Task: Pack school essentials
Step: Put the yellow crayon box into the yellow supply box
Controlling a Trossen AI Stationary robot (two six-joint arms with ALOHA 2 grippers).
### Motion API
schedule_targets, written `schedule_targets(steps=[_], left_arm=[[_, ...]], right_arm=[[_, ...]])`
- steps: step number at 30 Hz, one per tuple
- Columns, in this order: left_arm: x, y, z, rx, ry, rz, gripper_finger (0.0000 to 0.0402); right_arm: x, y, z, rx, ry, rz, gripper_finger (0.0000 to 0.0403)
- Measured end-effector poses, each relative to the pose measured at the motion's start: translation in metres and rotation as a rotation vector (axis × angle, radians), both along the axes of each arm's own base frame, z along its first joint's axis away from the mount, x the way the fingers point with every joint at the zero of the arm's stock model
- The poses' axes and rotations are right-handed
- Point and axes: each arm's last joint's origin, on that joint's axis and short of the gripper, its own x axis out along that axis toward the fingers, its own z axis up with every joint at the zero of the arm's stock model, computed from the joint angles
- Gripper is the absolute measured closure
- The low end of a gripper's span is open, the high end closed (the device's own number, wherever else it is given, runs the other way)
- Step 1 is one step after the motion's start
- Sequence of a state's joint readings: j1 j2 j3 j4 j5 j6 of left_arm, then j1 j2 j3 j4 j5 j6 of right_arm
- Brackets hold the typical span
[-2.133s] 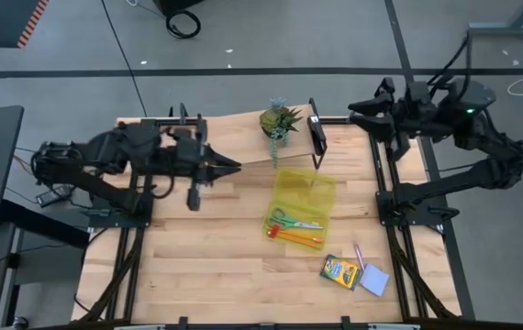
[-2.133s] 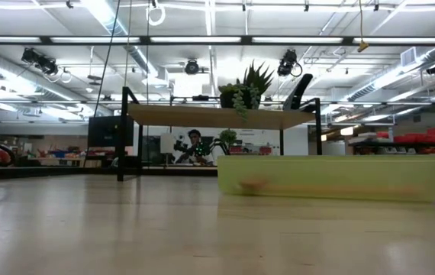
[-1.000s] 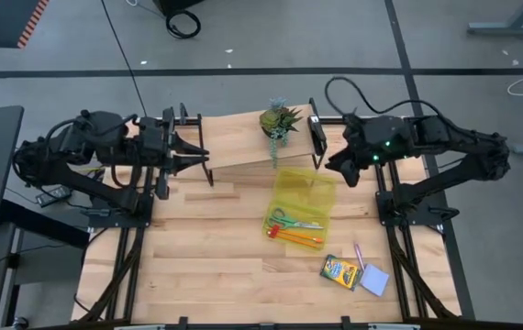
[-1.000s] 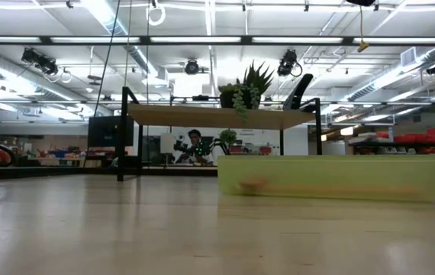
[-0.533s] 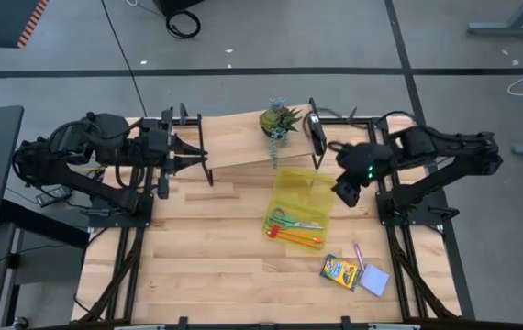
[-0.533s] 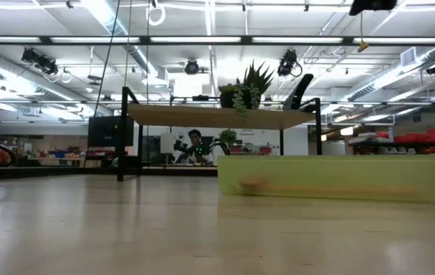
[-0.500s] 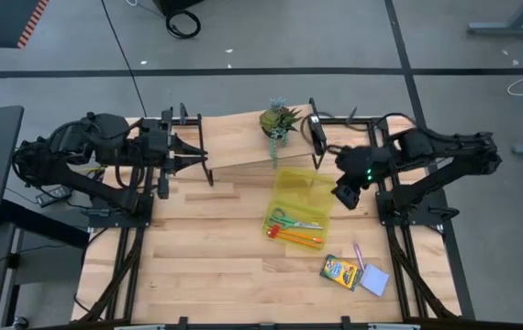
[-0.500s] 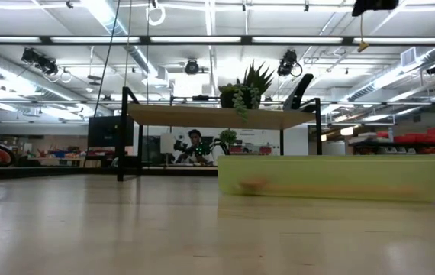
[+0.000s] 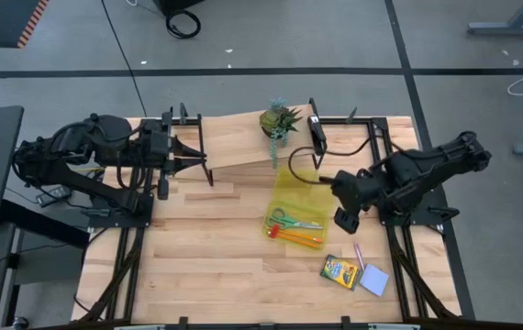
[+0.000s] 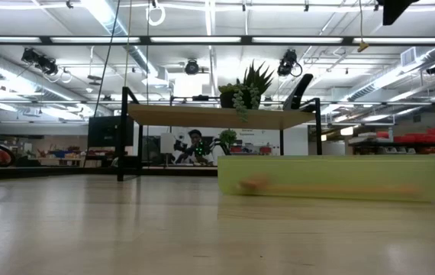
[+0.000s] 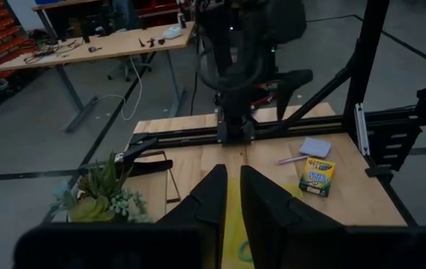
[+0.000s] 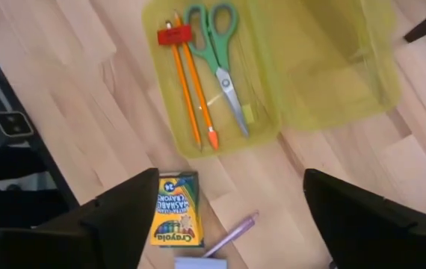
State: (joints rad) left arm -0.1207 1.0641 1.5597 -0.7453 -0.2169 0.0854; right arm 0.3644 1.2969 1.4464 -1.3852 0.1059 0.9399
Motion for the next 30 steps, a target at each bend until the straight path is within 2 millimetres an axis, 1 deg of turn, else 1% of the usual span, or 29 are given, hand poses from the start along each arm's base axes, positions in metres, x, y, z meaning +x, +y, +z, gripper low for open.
schedule_targets(steps=[4,7,13,16,20,30], left_arm=[[-0.002,0.0,0.0,0.005,-0.001,-0.001,0.0358],[-0.005,0.001,0.002,0.004,-0.009,-0.001,0.0356],[-0.012,0.001,0.004,0.0,-0.021,-0.001,0.036],[-0.014,0.002,0.004,-0.005,-0.023,0.0,0.0364],[-0.015,0.002,0.004,-0.016,-0.025,0.003,0.0367],[-0.016,0.002,0.0,-0.018,0.022,0.005,0.0356]], right_arm=[[0.005,0.009,-0.008,-0.013,0.035,0.008,0.0043],[0.003,0.014,-0.017,-0.014,0.061,0.006,0.0039],[-0.011,0.023,-0.048,0.015,0.074,-0.025,0.0039],[-0.018,0.029,-0.07,0.026,0.119,-0.038,0.0039],[-0.022,0.037,-0.094,0.082,0.149,-0.026,0.0039],[-0.036,0.046,-0.126,0.05,0.193,-0.001,0.004]])
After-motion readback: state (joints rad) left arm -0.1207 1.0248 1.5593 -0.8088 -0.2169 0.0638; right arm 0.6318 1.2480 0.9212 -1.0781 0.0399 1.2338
